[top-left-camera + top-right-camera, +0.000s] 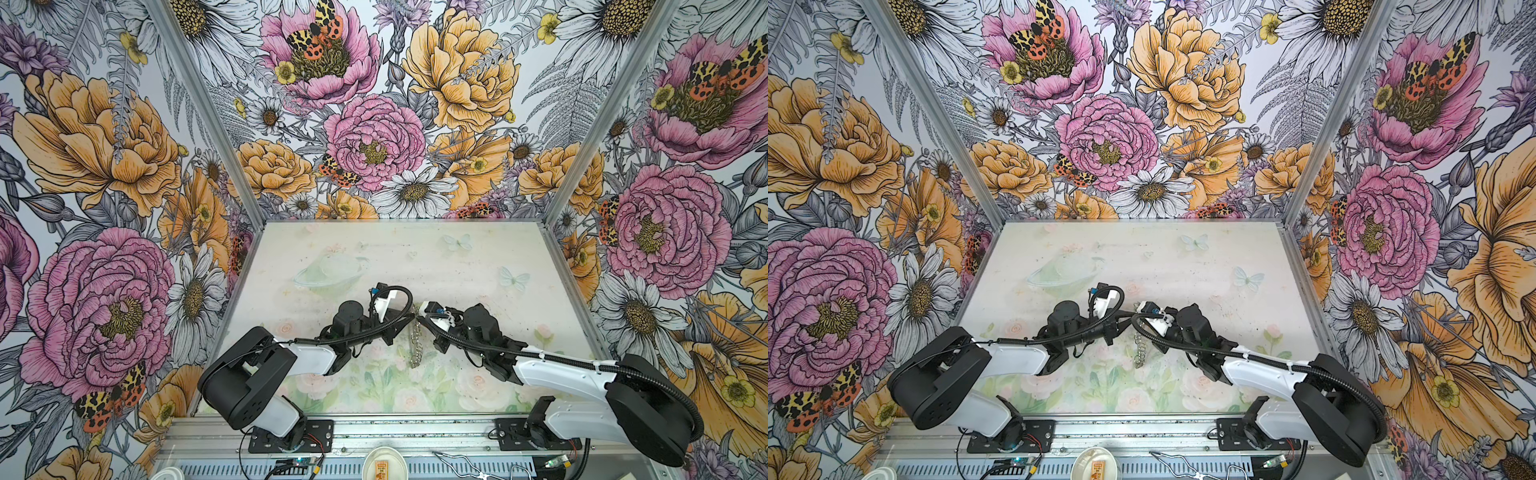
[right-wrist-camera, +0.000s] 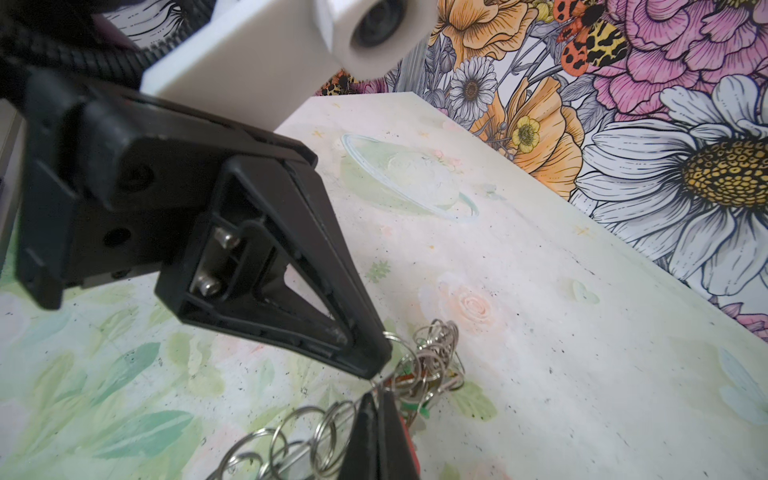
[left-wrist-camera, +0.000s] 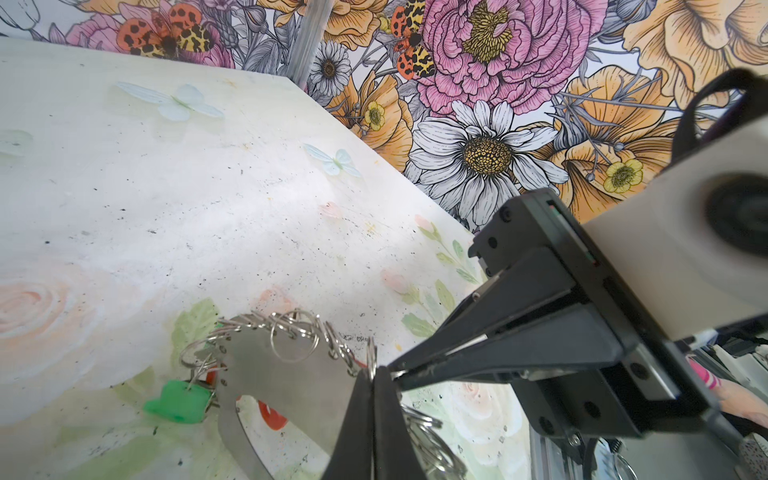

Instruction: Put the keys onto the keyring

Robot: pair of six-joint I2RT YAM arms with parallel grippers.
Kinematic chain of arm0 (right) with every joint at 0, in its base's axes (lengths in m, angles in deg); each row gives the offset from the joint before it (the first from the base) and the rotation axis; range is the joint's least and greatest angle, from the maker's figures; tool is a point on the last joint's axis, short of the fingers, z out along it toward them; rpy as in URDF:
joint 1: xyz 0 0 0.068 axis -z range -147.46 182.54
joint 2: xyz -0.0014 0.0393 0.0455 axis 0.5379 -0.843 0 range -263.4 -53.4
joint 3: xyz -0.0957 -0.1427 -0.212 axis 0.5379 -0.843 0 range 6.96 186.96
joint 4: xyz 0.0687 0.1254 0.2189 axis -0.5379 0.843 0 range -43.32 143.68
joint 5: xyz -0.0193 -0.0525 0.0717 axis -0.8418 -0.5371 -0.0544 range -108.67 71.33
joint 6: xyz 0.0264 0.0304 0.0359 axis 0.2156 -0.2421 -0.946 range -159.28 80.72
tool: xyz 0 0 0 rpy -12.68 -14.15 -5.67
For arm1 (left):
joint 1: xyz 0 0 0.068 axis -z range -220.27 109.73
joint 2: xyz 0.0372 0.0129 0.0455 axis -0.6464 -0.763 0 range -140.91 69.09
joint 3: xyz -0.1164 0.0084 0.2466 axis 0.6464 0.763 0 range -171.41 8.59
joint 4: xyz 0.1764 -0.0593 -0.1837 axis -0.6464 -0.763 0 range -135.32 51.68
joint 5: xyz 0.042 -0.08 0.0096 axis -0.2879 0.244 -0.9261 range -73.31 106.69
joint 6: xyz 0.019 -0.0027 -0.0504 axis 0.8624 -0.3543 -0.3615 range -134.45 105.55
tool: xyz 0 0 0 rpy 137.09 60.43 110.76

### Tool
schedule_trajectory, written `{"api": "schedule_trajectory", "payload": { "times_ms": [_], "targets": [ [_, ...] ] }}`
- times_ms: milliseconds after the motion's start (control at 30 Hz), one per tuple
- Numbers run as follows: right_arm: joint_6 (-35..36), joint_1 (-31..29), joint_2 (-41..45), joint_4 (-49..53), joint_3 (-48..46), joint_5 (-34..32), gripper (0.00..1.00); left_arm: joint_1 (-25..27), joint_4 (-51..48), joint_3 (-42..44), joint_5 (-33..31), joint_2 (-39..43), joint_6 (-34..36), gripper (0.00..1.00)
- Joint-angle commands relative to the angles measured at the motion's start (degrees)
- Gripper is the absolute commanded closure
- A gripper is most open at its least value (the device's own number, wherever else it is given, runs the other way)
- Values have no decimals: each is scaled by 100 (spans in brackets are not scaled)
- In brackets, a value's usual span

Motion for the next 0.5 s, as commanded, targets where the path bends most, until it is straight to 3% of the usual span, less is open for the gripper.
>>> {"api": "schedule_trajectory", "payload": {
  "times_ms": [0, 300, 467],
  "targets": [
    [-101, -42, 88, 10, 112, 68, 99, 31, 1127, 3, -389, -34, -158, 100],
    [-56, -51, 296, 92, 91, 132, 78, 50, 2191, 163, -347, -421, -371, 100],
    [-99, -43, 641, 261, 98, -107, 71, 148, 1904, 96, -346, -292, -170, 100]
  ]
}}
